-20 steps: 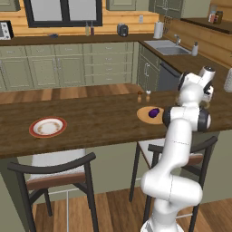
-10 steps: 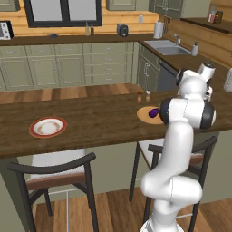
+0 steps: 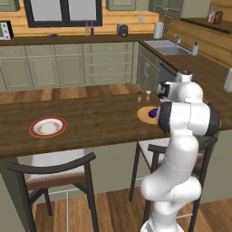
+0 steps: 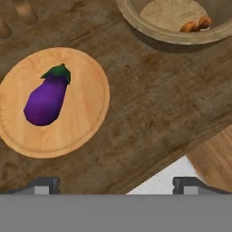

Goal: Pick the chicken drumstick and eggplant from their plates and place them in the bowl. Then put the bowl in the fridge.

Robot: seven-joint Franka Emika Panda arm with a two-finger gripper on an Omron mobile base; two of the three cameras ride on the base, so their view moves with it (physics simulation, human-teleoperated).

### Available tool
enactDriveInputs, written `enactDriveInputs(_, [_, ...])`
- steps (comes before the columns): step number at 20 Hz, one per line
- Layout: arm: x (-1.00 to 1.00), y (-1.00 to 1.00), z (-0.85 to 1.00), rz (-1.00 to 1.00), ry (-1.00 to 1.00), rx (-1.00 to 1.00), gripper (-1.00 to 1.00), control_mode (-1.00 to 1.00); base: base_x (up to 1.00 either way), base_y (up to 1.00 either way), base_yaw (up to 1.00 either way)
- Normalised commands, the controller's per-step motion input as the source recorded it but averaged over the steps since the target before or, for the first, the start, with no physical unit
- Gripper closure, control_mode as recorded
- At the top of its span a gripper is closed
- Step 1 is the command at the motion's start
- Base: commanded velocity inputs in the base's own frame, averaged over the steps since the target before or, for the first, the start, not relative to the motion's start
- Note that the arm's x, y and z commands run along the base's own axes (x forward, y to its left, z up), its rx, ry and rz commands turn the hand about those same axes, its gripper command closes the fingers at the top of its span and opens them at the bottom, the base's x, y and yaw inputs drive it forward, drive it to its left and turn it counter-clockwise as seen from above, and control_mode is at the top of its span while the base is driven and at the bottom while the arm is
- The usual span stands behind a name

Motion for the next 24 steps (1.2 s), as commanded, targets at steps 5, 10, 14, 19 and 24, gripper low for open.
enactDriveInputs(5, [0.24,0.48,0.08,0.00,0.11,0.01,-1.00,-1.00,0.00,0.00,0.00])
enactDriveInputs(10, [0.34,0.19,0.00,0.00,0.11,0.04,-1.00,-1.00,0.00,0.00,0.00])
enactDriveInputs(14, [0.32,0.36,-0.13,-0.09,0.06,0.05,-1.00,-1.00,0.00,0.00,0.00])
enactDriveInputs(19, [0.28,0.16,-0.07,-0.08,0.05,0.04,-1.00,-1.00,0.00,0.00,0.00])
enactDriveInputs(24, [0.36,0.00,-0.24,-0.05,0.15,0.06,-1.00,-1.00,0.00,0.00,0.00])
